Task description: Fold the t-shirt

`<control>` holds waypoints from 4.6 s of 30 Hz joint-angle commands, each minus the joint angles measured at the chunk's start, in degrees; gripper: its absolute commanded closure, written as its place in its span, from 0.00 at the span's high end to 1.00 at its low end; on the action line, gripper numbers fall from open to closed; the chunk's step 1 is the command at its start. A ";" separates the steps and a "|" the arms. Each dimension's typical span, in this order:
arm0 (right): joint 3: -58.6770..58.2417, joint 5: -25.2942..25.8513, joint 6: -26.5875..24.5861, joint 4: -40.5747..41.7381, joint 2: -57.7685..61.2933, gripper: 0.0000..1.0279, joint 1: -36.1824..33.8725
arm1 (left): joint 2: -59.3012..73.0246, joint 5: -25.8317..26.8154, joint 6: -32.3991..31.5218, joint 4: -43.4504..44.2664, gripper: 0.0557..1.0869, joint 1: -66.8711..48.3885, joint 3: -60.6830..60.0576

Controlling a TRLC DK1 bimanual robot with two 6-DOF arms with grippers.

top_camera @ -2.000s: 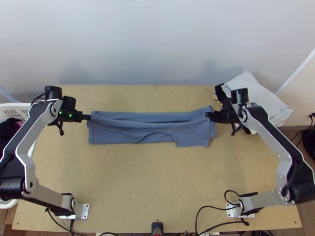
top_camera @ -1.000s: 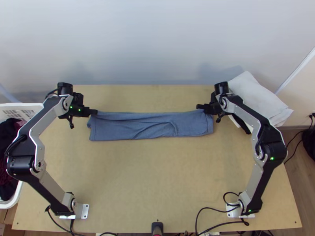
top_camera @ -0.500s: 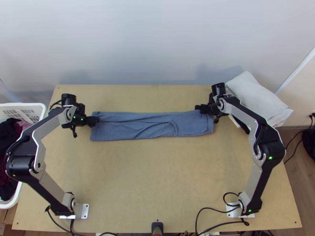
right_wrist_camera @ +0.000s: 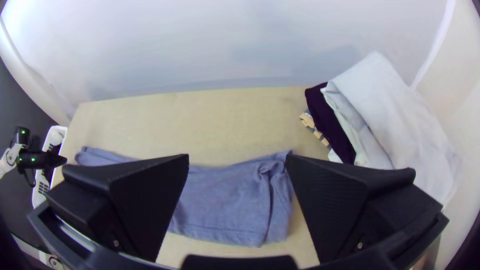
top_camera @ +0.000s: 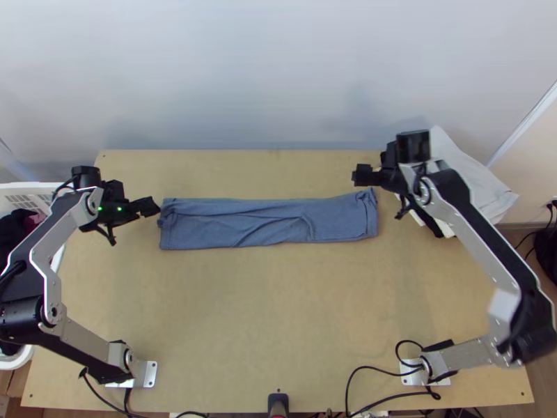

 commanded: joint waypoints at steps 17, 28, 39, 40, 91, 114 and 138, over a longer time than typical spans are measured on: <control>23.22 -30.56 13.48 -18.88 4.35 0.92 -7.28 | 8.37 11.32 1.40 -1.19 0.95 2.87 1.67; 28.40 -31.35 13.39 -20.64 6.46 0.93 -7.02 | 14.34 11.41 1.66 1.27 0.95 0.32 3.78; 30.42 -31.27 13.30 -20.90 7.16 0.93 -7.02 | 15.92 10.18 -1.41 2.85 0.95 -10.75 3.87; 30.51 -31.27 13.30 -20.99 7.07 0.93 -7.11 | 15.92 8.95 -1.94 3.38 0.95 -11.72 3.78; 21.63 -31.27 9.52 -20.64 2.33 0.96 -8.78 | 3.44 2.53 -6.60 -18.77 0.04 -23.84 24.78; 13.55 -31.27 8.73 -20.02 -0.84 0.96 -7.99 | 20.23 -1.42 -13.98 -18.33 0.04 -37.12 42.19; -2.80 -29.95 7.94 -11.32 -0.40 0.96 -4.21 | 30.51 -2.04 -25.76 -10.51 0.96 -47.93 61.70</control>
